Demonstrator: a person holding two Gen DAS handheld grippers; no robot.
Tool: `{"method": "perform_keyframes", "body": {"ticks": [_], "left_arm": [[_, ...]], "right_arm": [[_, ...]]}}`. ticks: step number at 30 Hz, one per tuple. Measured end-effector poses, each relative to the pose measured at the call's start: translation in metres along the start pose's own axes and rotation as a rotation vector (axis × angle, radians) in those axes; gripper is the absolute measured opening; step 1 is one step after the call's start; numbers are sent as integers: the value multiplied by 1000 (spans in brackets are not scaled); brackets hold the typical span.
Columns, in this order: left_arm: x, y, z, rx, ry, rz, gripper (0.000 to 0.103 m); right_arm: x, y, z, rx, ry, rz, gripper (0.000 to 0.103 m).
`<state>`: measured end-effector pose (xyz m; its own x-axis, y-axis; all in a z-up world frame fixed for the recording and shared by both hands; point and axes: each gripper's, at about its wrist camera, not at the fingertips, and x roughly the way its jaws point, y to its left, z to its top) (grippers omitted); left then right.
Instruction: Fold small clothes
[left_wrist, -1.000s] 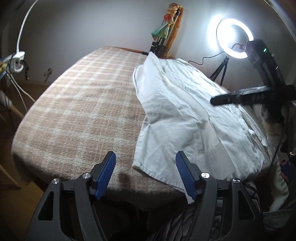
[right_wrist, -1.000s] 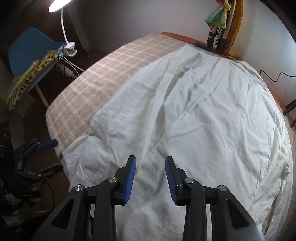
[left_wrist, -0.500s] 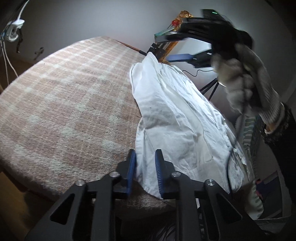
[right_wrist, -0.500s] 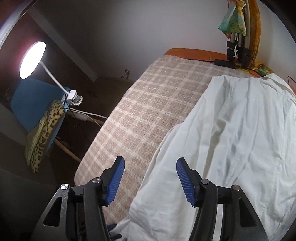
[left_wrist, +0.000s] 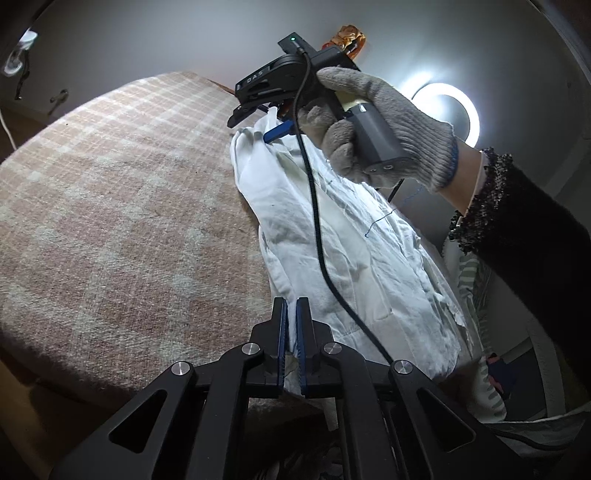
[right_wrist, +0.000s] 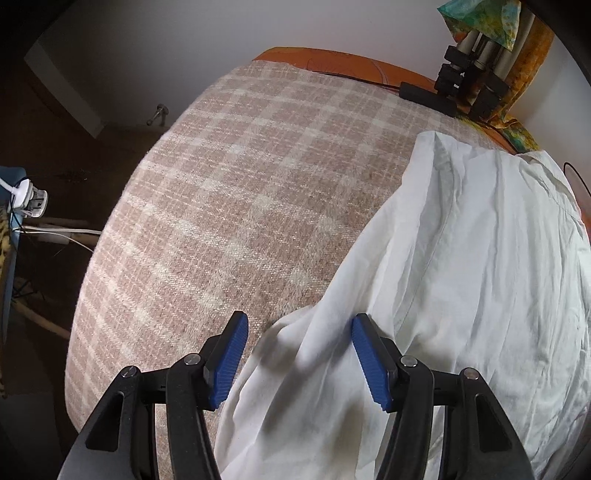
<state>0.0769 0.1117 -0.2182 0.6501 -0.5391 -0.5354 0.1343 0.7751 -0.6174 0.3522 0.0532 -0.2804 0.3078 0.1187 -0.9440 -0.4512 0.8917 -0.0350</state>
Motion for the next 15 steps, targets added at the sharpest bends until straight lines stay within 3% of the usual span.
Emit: {"method": "perform_keyframes", "body": {"ticks": [5, 7, 9, 11, 15], "left_arm": [[-3, -11, 0, 29, 3, -14, 4], [-1, -18, 2, 57, 9, -5, 4], [0, -21, 3, 68, 15, -5, 4], [3, -25, 2, 78, 18, -10, 4], [2, -34, 3, 102, 12, -11, 4]], "right_arm": [[11, 7, 2, -59, 10, -34, 68], [11, 8, 1, -84, -7, -62, 58], [7, 3, -2, -86, -25, -88, 31], [3, -11, -5, -50, -27, -54, 17], [-10, -46, -10, 44, -56, 87, 8]]}}
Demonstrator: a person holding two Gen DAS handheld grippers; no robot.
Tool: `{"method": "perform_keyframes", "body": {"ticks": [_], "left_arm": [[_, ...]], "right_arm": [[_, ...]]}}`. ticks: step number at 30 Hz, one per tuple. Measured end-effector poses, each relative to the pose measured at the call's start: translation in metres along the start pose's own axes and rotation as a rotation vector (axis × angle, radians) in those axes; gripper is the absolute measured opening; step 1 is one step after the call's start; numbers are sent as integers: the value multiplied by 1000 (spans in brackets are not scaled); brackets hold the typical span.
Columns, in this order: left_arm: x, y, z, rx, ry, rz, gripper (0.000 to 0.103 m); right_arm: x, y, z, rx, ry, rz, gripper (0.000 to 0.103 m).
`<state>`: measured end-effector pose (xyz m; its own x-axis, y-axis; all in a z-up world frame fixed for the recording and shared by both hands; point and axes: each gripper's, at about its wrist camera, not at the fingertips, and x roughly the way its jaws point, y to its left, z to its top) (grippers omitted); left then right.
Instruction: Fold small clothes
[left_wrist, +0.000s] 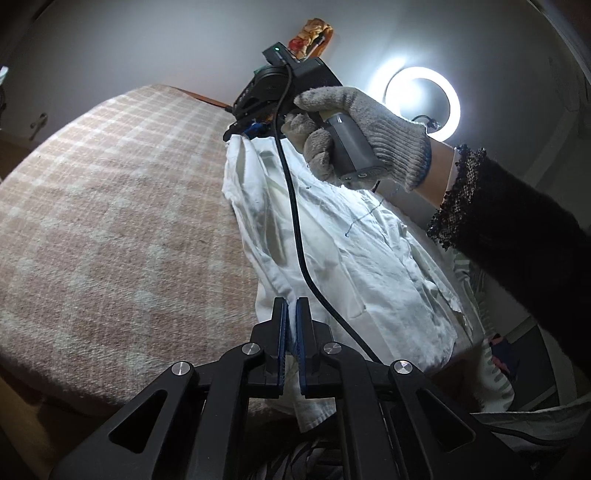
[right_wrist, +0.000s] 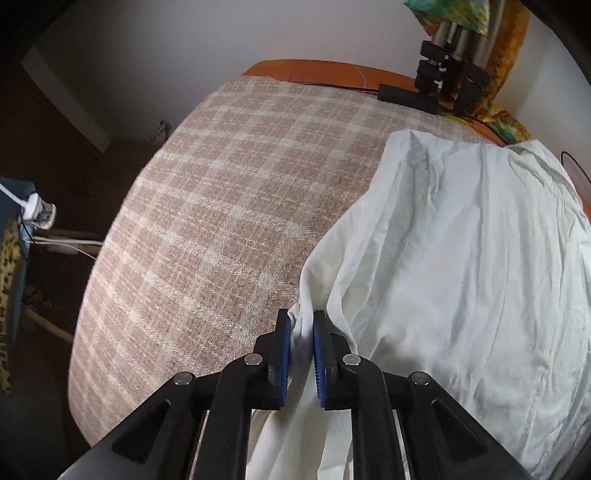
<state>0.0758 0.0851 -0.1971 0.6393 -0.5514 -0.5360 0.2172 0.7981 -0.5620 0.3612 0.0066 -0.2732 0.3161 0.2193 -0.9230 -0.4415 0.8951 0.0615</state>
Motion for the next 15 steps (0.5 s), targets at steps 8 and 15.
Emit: {"method": "perform_keyframes", "body": {"ticks": [8, 15], "left_arm": [[2, -28, 1, 61, 14, -28, 3], [19, -62, -3, 160, 71, -65, 3]], "right_arm": [[-54, -59, -18, 141, -119, 205, 7], [-86, -127, -48, 250, -204, 293, 7]]}}
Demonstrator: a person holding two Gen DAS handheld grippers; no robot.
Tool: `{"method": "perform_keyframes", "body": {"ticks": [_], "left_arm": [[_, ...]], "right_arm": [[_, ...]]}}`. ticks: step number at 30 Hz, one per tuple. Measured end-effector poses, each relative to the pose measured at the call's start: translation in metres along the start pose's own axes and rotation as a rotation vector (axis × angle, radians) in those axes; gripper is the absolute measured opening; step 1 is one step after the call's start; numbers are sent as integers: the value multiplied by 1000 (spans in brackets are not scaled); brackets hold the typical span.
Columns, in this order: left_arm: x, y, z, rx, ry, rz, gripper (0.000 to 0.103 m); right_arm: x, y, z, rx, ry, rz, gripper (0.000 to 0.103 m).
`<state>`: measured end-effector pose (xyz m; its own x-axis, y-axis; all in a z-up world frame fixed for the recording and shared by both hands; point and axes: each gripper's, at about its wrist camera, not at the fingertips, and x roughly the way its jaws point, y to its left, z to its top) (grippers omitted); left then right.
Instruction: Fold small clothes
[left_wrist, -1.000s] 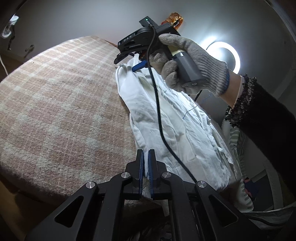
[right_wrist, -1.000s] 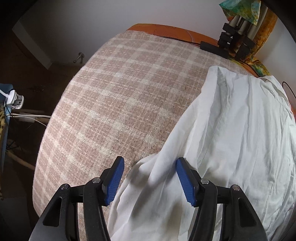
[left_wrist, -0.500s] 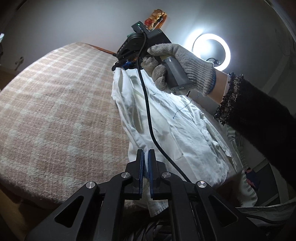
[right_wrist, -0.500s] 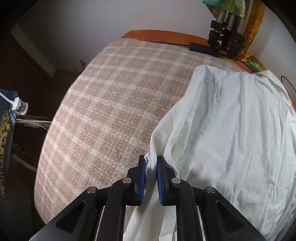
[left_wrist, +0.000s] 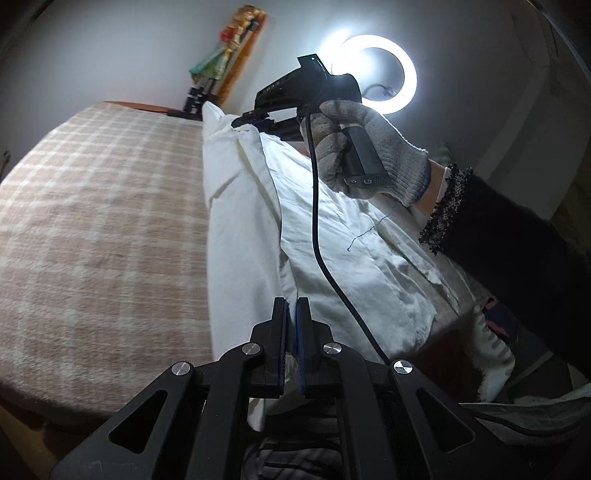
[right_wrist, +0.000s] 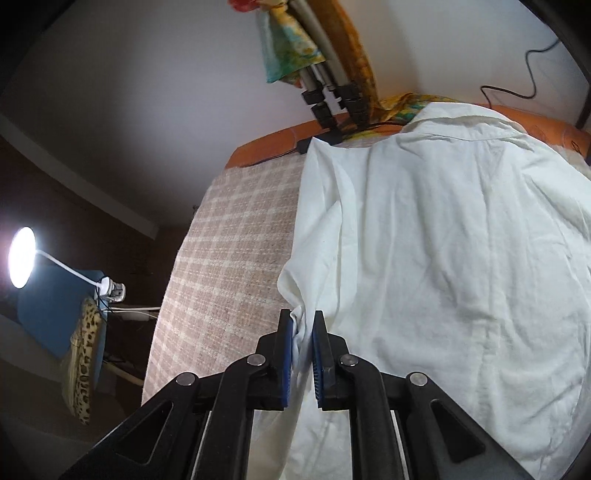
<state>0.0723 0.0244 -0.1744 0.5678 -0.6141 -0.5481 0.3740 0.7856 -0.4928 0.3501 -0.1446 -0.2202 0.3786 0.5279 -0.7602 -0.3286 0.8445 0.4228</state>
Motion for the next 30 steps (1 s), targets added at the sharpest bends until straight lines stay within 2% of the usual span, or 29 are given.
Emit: {"method": "perform_keyframes", "body": {"ticks": [4, 8, 9, 10, 12, 14, 17, 19, 22, 24, 28, 30], "left_arm": [[16, -22, -2, 61, 49, -21, 3], [27, -38, -2, 96, 91, -47, 3], [29, -41, -2, 99, 106, -57, 3], [28, -41, -2, 98, 125, -61, 10], [25, -46, -2, 97, 158, -78, 16], [11, -48, -4, 120, 147, -79, 16], [-9, -38, -6, 137, 109, -10, 22], [-14, -21, -5, 90, 96, 33, 27], [-6, 13, -3, -46, 104, 90, 28], [4, 29, -3, -111, 130, 81, 28], [18, 36, -9, -159, 155, 26, 28], [18, 34, -10, -146, 148, 31, 21]], "right_arm": [[-16, -34, -3, 58, -17, 7, 7], [-19, -61, -5, 83, -4, -28, 9], [-18, -65, -4, 80, 8, -48, 16], [-16, -68, -3, 74, 14, -89, 20], [-19, -74, -2, 47, 6, -166, 32], [-27, -79, -3, 39, -2, -169, 37], [-41, -76, -12, 11, 1, -145, 40], [-52, -68, -24, -10, 4, -129, 41], [-65, -54, -52, -44, 20, -86, 42], [-64, -49, -70, -50, 54, -66, 42], [-52, -51, -97, -39, 102, -46, 42], [-44, -53, -104, -42, 116, -60, 40]]}}
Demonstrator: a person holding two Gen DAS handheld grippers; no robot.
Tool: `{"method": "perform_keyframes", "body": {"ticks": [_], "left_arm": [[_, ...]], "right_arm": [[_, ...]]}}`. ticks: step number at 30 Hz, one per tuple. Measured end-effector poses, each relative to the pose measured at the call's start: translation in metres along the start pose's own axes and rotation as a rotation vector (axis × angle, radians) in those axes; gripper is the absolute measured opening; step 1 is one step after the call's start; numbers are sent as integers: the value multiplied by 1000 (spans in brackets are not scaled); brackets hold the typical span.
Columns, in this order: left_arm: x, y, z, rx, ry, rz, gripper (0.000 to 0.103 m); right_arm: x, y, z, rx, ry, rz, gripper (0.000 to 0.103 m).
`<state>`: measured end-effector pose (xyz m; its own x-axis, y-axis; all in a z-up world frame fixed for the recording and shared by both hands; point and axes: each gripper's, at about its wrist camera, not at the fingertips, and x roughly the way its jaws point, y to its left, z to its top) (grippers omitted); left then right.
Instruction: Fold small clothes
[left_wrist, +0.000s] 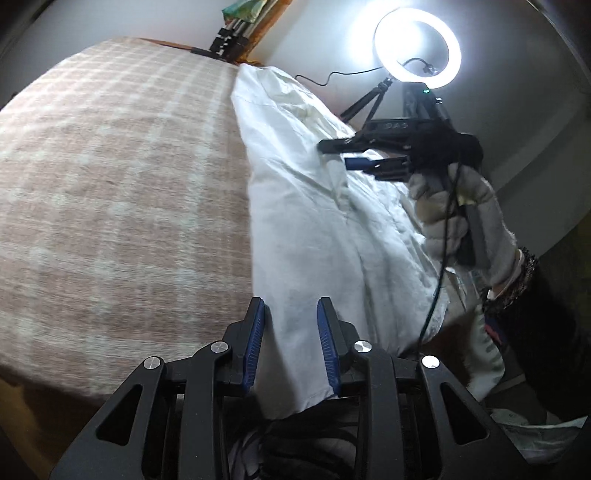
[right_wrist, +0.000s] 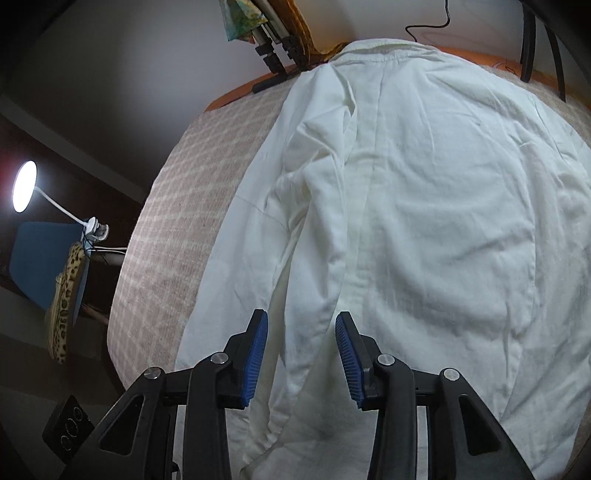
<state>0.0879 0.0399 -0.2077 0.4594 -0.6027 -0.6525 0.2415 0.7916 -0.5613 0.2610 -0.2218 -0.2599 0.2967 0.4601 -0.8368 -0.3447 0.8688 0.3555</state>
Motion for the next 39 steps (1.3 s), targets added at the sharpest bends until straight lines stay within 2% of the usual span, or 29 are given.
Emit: {"method": "perform_keyframes", "body": {"ticks": [1, 3, 7, 10, 12, 16, 18, 23, 25, 29, 30, 31, 33, 35, 39], "left_arm": [[1, -6, -2, 31, 1, 31, 14], [1, -16, -7, 108, 14, 110, 12], [-7, -20, -19, 161, 21, 136, 11], [-12, -20, -19, 140, 3, 124, 11], [-15, -22, -16, 134, -13, 117, 11], [-16, -29, -10, 144, -44, 107, 11], [-17, -29, -10, 144, -50, 105, 11], [-27, -26, -9, 124, -70, 109, 11], [-30, -24, -8, 117, -76, 113, 11], [-36, -25, -5, 127, -81, 121, 11], [-37, -27, -4, 136, -86, 128, 15], [-38, -30, -3, 147, -92, 134, 24], [-40, -36, 2, 164, -110, 131, 32], [-40, -42, 7, 176, -121, 119, 32], [-38, -59, 15, 221, -128, 108, 33]], "right_arm": [[3, 0, -1, -5, 2, -22, 38], [4, 2, -1, -25, -6, -77, 35], [-10, 13, 0, -98, -69, -221, 38], [-25, 31, -1, -160, -140, -203, 38], [-25, 48, -5, -222, -153, -179, 38], [-7, 83, -15, -336, -107, -127, 36], [7, 97, -24, -391, -72, -110, 31], [42, 121, -51, -523, 13, -144, 27], [46, 128, -61, -561, 10, -163, 28], [28, 131, -70, -554, 22, -81, 28], [20, 131, -72, -549, 10, -69, 29], [11, 130, -74, -537, -5, -51, 30], [-10, 122, -77, -499, -42, -19, 37], [-35, 111, -80, -459, -94, -3, 40], [-86, 74, -92, -354, -201, -26, 55]]}}
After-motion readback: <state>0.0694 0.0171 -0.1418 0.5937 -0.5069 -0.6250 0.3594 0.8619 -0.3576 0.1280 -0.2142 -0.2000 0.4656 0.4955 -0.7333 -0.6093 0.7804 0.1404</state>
